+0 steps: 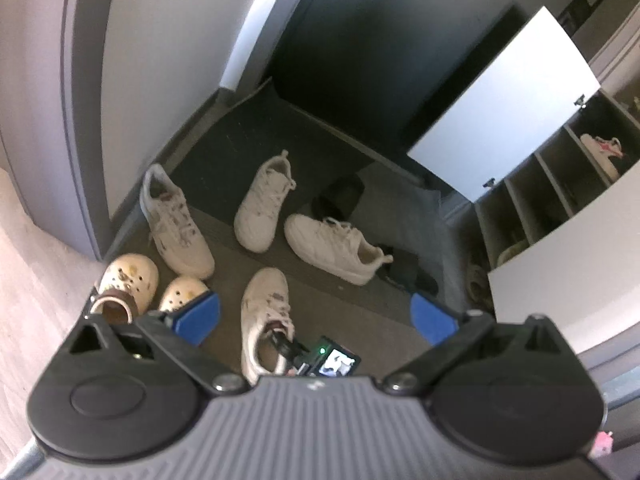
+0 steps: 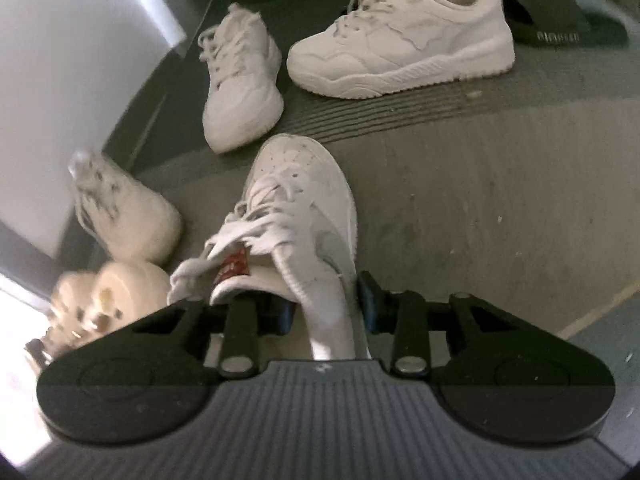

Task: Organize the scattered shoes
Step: 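Grasp the sneaker with the right tool and shift it beside the clogs, then open the right tool and release the sneaker next to the clogs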

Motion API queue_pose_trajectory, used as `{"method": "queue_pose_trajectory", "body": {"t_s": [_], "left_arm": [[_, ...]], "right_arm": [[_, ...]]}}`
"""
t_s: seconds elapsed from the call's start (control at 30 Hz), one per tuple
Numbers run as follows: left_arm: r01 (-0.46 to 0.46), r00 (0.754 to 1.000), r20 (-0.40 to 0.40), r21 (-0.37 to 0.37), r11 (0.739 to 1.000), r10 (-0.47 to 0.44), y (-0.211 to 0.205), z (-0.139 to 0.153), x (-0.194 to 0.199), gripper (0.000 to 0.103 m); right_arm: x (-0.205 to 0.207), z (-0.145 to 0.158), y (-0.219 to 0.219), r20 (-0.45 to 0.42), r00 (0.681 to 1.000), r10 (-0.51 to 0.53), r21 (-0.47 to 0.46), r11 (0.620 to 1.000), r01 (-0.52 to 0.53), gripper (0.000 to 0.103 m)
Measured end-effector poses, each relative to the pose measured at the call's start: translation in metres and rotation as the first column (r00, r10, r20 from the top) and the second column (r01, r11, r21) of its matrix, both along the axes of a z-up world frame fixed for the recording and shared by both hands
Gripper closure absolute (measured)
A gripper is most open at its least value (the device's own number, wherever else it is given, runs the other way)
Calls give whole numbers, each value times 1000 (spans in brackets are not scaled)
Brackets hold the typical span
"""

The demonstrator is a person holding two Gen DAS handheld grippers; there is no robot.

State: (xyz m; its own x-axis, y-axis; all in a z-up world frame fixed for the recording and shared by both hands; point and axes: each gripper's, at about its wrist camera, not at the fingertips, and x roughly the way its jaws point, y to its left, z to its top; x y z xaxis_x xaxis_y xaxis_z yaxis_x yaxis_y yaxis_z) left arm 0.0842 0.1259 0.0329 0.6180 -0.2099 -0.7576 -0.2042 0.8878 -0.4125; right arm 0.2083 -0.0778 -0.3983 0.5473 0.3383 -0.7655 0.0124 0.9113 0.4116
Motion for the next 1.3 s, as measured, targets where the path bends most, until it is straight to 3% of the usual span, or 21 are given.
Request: {"method": "queue_pose_trajectory", "body": {"t_s": [0.2,0.47,0.6,0.87,1.0,1.17,1.23,1.3], "left_arm": [[-42,998,57,36,998,40,5,14,-4,0],[-85,993,84,35,996,82,19,26,-13,0],[-89,992,89,30,996,86,22,29,-15,0],[-97,991,94,39,994,93,24,34,-16,0],[-94,993,71,22,995,92,24,33,-8,0],[-86,995,40,6,996,86,31,27,-5,0],[-86,996,15,-9,996,86,37,23,-2,0],[-90,996,-2,0,996,90,41,19,-1,0]], "right_arm": [[-21,-2,-3,-68,996,-51,129,990,60,68],[-59,0,15,-91,996,12,165,986,3,68],[-76,-2,24,-116,993,30,153,988,-11,69],[-67,15,47,-244,960,140,21,990,-139,66],[-63,42,52,-302,942,147,-3,988,-155,66],[-55,85,32,-359,932,50,66,997,-28,66],[-46,128,21,-315,949,33,71,997,-11,66],[-38,173,16,-243,968,60,19,998,-57,66]]}}
